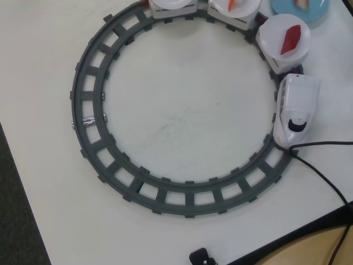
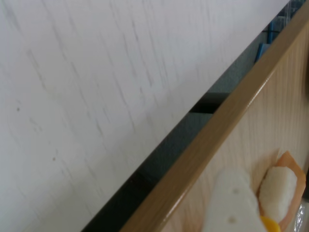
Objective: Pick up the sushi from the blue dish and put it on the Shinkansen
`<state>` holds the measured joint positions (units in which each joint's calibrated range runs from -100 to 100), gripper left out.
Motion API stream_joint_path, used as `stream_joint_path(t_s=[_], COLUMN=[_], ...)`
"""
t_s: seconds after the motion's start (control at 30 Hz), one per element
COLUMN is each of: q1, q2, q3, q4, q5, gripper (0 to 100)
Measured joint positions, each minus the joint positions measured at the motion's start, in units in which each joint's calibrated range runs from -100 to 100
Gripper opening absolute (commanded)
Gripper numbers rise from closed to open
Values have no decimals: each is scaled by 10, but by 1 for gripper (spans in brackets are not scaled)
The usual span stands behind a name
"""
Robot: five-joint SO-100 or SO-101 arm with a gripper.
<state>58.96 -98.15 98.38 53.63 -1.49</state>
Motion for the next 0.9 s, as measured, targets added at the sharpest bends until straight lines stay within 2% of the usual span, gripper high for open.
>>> stream_joint_path(t_s=[0.33,0.7,0.77,0.9], q1=[-66,-79,-110,-127], q2=[-2,-2,-2,22], q3=[0,1,1,1], q4=[14,13,6,3], q5=[1,1,2,30], gripper=[47,46,46,46])
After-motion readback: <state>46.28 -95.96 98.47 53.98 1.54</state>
